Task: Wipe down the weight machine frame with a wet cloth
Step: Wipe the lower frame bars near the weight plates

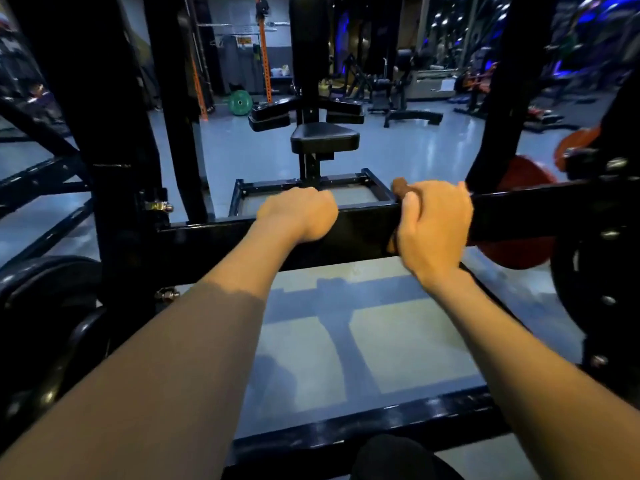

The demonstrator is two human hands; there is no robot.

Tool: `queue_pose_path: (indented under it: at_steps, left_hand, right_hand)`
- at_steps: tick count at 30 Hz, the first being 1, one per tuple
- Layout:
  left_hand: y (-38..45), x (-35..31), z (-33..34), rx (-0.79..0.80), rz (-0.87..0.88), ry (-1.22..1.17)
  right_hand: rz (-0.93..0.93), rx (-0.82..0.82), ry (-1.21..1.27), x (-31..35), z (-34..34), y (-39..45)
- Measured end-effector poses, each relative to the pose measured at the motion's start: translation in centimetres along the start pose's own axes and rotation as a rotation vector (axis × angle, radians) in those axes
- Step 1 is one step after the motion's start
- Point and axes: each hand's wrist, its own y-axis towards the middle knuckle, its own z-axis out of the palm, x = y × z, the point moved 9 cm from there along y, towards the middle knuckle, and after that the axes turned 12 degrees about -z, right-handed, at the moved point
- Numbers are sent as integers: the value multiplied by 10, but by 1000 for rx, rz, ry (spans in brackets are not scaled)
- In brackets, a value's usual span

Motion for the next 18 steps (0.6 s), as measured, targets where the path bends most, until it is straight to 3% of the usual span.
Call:
queue_pose_path:
  at_steps: [4, 7, 13, 18]
  left_hand:
    - [-5, -6, -4, 20, -4, 58]
    - [-5, -5, -4, 26, -15, 54]
    - [-2, 0, -2, 50, -101, -22]
    - [14, -12, 0, 127, -116, 11]
  right_hand:
    - [-206, 85, 171, 59, 26, -13]
    - [-337, 183, 158, 10, 9, -6]
    - [-235, 266, -122, -154, -58, 30]
    - [-15, 24, -87, -202, -70, 18]
